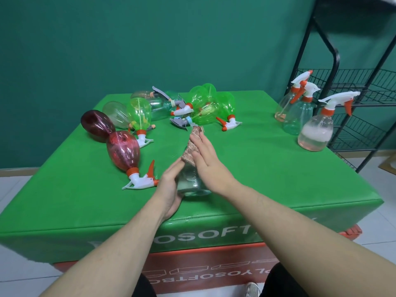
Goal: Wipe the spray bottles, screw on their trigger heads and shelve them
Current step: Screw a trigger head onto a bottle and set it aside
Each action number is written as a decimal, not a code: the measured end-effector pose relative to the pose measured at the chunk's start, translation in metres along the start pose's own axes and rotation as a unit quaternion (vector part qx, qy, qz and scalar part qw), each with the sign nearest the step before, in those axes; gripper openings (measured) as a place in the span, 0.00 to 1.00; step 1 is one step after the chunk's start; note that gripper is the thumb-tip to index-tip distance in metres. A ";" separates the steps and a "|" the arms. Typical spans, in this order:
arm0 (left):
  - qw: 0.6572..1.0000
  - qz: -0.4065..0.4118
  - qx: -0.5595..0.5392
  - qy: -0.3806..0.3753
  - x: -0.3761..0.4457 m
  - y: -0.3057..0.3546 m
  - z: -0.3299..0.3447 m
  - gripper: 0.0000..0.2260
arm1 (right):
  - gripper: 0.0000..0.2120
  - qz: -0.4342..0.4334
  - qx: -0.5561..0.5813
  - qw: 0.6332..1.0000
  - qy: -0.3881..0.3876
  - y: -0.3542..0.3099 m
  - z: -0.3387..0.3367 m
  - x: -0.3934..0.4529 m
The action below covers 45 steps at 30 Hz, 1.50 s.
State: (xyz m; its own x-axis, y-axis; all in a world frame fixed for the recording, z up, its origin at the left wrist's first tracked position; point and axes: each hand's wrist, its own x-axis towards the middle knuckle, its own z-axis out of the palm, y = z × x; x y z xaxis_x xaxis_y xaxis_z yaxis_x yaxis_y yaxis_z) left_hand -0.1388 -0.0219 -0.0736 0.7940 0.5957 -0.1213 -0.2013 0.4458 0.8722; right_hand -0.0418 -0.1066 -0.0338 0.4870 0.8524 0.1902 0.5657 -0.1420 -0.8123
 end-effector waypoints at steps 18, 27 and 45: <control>0.995 -0.010 -0.067 0.073 0.001 0.001 -0.001 0.24 | 0.24 -0.114 -0.108 0.987 -0.019 0.029 0.015 -0.061; 0.998 -0.002 -0.044 0.054 -0.001 0.002 -0.001 0.44 | 0.24 -0.106 -0.115 0.988 -0.010 0.032 0.016 -0.058; 0.999 -0.023 -0.046 -0.006 -0.004 0.005 -0.002 0.14 | 0.24 -0.058 -0.138 0.988 0.027 0.013 0.005 -0.007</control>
State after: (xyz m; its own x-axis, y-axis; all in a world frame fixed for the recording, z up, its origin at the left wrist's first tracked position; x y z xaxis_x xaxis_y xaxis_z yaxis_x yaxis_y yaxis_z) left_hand -0.1437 -0.0207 -0.0698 0.8106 0.5650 -0.1541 -0.2156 0.5327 0.8184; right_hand -0.0416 -0.1123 -0.0481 0.4388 0.8442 0.3080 0.7759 -0.1830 -0.6037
